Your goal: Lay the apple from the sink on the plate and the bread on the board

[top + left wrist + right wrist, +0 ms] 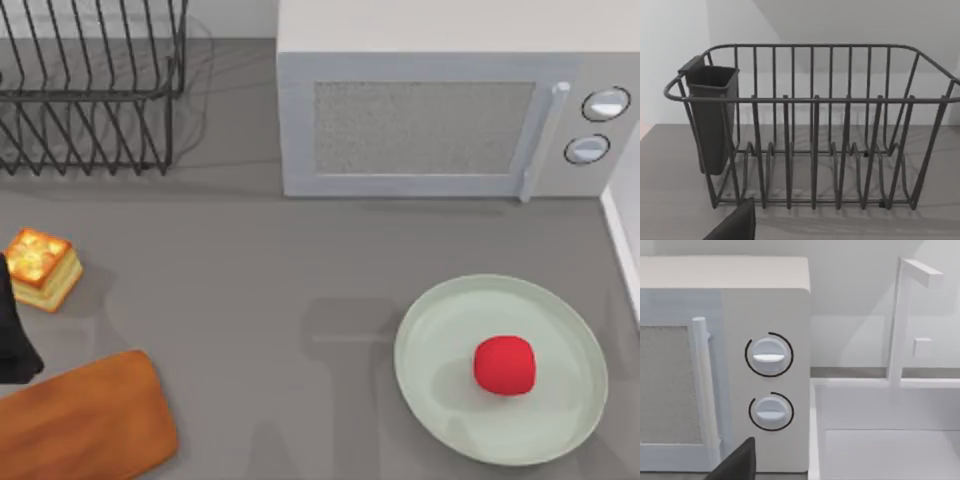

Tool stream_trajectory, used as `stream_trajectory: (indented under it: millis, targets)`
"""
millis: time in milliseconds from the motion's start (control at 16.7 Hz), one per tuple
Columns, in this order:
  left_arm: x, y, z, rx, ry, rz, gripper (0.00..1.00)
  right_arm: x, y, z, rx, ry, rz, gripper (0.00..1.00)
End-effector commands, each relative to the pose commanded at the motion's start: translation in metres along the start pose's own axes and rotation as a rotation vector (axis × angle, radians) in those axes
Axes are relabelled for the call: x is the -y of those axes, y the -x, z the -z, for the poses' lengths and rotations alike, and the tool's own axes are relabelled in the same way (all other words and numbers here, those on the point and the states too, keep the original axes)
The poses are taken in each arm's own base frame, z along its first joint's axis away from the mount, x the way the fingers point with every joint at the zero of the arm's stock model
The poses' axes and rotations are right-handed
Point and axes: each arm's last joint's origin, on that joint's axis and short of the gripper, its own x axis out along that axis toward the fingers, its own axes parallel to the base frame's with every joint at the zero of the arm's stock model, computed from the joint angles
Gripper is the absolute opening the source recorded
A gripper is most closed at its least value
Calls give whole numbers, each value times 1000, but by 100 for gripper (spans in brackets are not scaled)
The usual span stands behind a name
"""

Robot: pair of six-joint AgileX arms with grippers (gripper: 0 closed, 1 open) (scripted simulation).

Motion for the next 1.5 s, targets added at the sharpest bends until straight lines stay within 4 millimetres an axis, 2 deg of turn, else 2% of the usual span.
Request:
stream_trajectory:
  millis: [240,480,660,900,1140,1320,1500]
  targets:
    - [3,-4,-15,-119,-20,48,100,0,0,0,0,0,0,100]
    - [2,-20,-47,-316,-68,44,100,0,0,0,0,0,0,100]
    - [0,-47,-70,-510,-116,39,100,0,0,0,0,0,0,100]
    - [-4,-99,-87,-798,-182,62,100,0,0,0,0,0,0,100]
    - [-8,-159,-83,-1073,-235,114,100,0,0,0,0,0,0,100]
    - [-11,-200,-69,-1248,-262,164,100,0,0,0,0,0,0,100]
    - [-11,-232,-50,-1390,-280,220,100,0,0,0,0,0,0,100]
